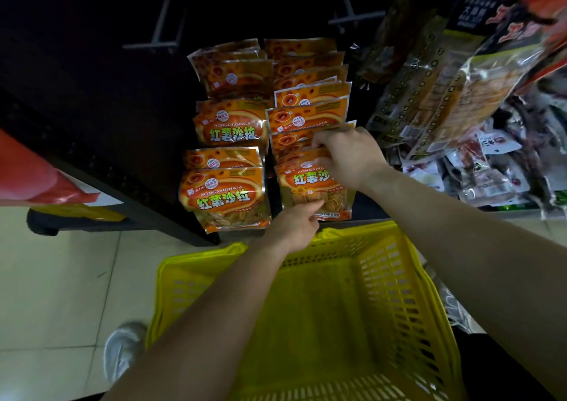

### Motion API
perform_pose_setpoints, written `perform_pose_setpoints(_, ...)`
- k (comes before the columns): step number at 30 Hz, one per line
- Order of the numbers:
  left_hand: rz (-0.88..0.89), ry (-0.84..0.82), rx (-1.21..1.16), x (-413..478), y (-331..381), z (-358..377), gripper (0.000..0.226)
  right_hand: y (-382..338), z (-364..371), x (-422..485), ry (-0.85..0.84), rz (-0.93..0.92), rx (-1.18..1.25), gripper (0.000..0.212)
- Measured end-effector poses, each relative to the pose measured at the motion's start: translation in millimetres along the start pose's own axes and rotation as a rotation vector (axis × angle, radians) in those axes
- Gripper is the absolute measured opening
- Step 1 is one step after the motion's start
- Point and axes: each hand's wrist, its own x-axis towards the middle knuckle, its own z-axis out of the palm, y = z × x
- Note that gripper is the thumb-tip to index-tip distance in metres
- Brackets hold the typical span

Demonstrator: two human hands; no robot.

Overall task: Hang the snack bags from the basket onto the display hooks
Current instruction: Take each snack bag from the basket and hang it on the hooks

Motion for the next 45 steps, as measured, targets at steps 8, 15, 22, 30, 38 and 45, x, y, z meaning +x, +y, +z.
perform_pose_setpoints(8,-0.023,-0.083,-0.003,-2.7,2.2,-11.2,0.050,4.5,-1.4,-19.0,0.018,0.023,-0.040,0.040)
perform_pose_setpoints(15,0.039,0.084,-0.019,-29.4,7.1,-37.4,0.049,2.6,-15.2,-35.3,0.127,0.115,-0.122,0.075)
perform_pose_setpoints(22,0.168,0.491,0.090,-38.3,28.8,-44.4,0.035,9.8,0.8,-60.0,0.169,0.388,0.181,0.102)
perform_pose_setpoints(30,0.099,0.574,0.157,-14.2,42.7,-72.4,0.097,13.2,36.9,-62.1,0.064,0.638,0.571,0.109)
perform_pose_setpoints(38,0.010,0.465,0.064,19.7,49.6,-69.0,0.090,2.8,55.3,-40.2,0.086,0.678,0.686,0.075)
perform_pose_setpoints(45,0.063,0.445,0.049,14.5,52.8,-74.5,0.090,10.5,49.6,-37.2,0.043,0.680,0.631,0.069)
